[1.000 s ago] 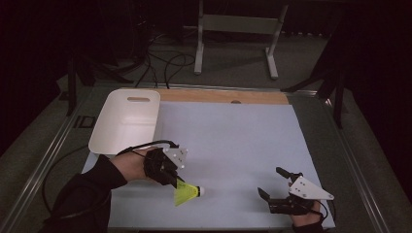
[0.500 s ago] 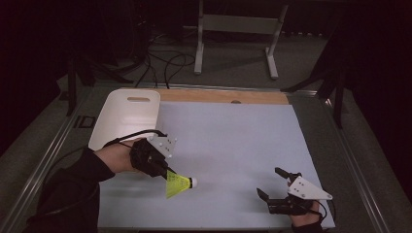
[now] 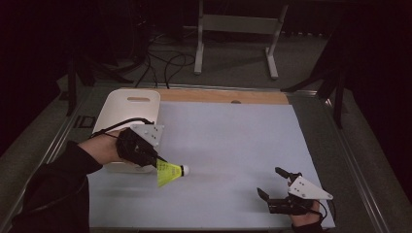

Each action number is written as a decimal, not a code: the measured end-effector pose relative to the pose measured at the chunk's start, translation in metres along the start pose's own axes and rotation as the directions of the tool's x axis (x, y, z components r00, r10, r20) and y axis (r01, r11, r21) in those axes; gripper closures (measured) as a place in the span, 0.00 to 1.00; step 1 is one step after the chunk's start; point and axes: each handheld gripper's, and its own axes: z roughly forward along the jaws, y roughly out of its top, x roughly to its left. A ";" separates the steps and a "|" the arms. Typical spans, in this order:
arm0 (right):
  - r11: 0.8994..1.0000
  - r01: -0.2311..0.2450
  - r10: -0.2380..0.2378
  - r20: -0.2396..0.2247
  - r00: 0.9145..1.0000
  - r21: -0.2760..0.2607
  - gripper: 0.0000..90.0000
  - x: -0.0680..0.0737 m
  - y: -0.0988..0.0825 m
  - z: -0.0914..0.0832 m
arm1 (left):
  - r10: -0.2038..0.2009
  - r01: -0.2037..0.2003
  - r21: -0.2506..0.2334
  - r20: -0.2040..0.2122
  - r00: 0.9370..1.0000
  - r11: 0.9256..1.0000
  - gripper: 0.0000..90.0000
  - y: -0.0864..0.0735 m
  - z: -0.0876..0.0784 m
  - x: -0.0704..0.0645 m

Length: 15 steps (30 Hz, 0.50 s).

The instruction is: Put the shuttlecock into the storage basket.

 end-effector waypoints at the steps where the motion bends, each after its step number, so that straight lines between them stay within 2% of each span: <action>1: 1.000 0.001 -0.001 0.001 1.000 0.000 0.09 0.000 0.000 0.000 | -0.001 0.001 -0.007 -0.011 1.000 1.000 1.00 0.000 -0.003 0.001; 11: 1.000 0.000 0.000 0.001 1.000 0.000 0.09 0.000 0.000 0.000 | -0.008 0.007 -0.019 -0.027 1.000 1.000 1.00 -0.004 -0.024 0.006; 15: 1.000 0.001 -0.001 0.001 1.000 0.000 0.09 0.000 0.000 0.000 | 0.004 -0.005 -0.027 -0.033 0.999 1.000 1.00 -0.008 -0.033 0.006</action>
